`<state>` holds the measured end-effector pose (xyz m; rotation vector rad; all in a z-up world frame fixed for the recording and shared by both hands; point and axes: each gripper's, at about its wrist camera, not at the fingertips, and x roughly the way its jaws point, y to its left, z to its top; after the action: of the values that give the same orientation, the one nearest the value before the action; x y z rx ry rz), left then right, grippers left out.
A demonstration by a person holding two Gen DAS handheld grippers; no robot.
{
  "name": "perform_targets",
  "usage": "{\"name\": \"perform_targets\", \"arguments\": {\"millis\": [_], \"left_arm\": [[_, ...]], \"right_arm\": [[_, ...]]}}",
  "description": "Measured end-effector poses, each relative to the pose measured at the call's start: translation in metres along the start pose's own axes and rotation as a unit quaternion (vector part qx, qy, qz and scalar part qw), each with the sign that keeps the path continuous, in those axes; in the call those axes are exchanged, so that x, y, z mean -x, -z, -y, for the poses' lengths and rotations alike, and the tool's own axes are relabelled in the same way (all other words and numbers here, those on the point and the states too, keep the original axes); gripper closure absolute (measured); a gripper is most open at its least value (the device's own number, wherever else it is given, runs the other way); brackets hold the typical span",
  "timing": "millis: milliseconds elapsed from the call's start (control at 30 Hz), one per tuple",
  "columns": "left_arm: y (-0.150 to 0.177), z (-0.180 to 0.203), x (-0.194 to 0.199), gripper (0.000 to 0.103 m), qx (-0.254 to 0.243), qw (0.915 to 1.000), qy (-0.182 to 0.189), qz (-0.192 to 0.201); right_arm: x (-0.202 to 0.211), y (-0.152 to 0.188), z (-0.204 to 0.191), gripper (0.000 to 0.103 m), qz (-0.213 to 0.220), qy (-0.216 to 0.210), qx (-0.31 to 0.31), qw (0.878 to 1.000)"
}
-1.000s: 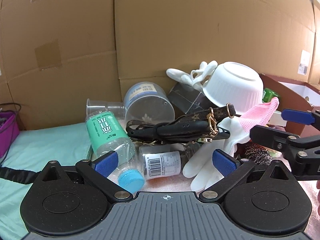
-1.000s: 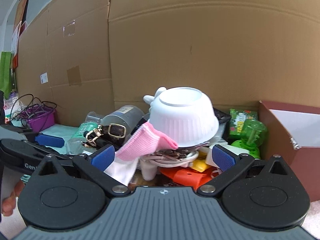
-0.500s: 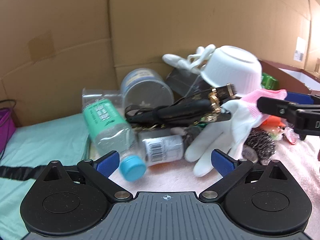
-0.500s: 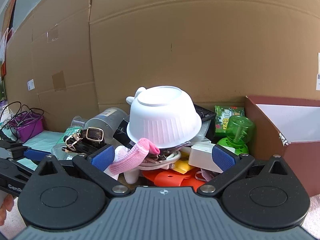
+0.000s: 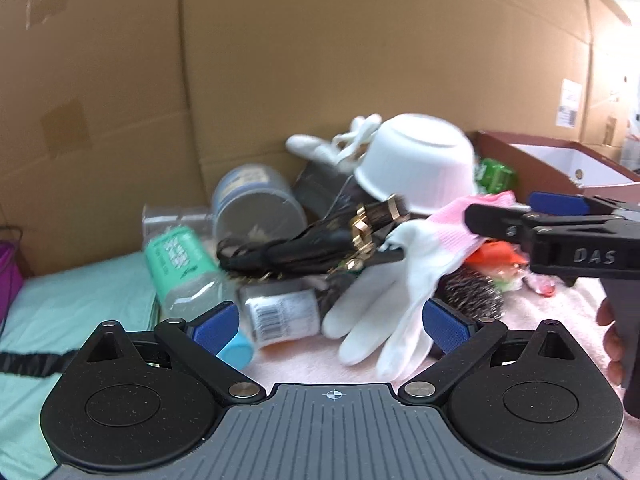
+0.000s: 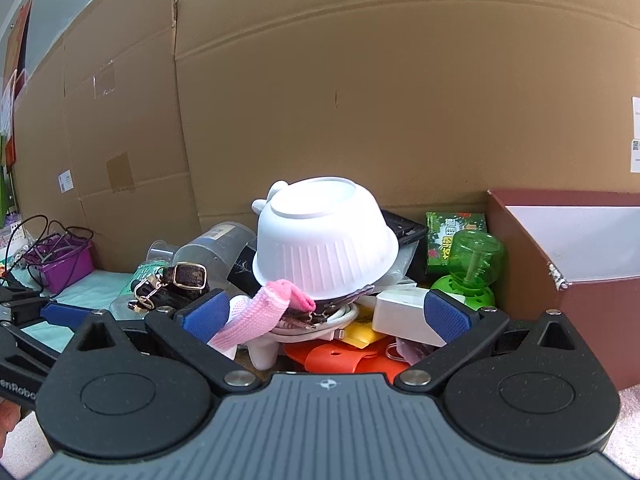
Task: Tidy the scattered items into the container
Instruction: 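Move the left gripper toward the green-label soda water bottle, then close the left gripper around the soda water bottle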
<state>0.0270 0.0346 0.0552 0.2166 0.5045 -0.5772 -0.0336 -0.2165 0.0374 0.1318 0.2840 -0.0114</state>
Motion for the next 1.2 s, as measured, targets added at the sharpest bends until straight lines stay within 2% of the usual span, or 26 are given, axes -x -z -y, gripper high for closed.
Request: {"name": "perform_targets", "arguments": {"millis": [133,233,300,433,500,600,667,800,900,1100,1200], "left_arm": [[-0.009,0.002,0.002,0.0,-0.021,0.9993,-0.027,0.016],[-0.012,-0.013,-0.003,0.0,-0.015,0.9985,-0.05,0.017],[-0.013,-0.025,-0.008,0.0,-0.014,0.9984,-0.053,0.014],[-0.009,-0.031,-0.014,0.0,-0.063,0.9954,-0.073,-0.003],[-0.005,-0.036,-0.017,0.0,-0.07,0.9946,-0.075,-0.013],[-0.003,-0.058,-0.021,0.0,0.008,0.9988,-0.037,-0.032],[0.001,-0.068,-0.022,0.0,0.054,0.9976,-0.026,-0.035],[0.001,-0.082,-0.029,0.0,0.104,0.9909,-0.077,-0.037],[-0.005,-0.093,-0.044,0.0,0.15,0.9831,-0.091,-0.051],[-0.017,-0.099,-0.074,0.0,0.174,0.9719,-0.134,-0.085],[-0.02,-0.106,-0.077,0.0,0.197,0.9673,-0.131,-0.092]], "right_arm": [[0.002,0.0,0.0,0.0,0.003,0.001,0.001,1.0],[0.001,-0.001,0.001,0.0,0.001,0.003,-0.001,1.0],[0.001,-0.001,0.001,0.0,0.0,0.002,-0.002,1.0],[0.002,0.0,0.001,0.0,-0.001,0.002,0.0,1.0],[0.001,0.0,0.001,0.0,-0.003,0.0,0.0,1.0],[-0.001,0.001,-0.001,0.0,-0.01,-0.007,0.002,1.0],[-0.002,0.002,-0.004,0.0,-0.012,-0.008,0.009,1.0],[-0.003,0.003,-0.005,0.0,-0.016,-0.014,0.009,1.0],[-0.005,0.003,-0.006,0.0,-0.02,-0.014,0.01,1.0],[-0.005,0.003,-0.006,0.0,-0.021,-0.016,0.012,1.0],[-0.006,0.003,-0.006,0.0,-0.024,-0.019,0.01,0.999]]}}
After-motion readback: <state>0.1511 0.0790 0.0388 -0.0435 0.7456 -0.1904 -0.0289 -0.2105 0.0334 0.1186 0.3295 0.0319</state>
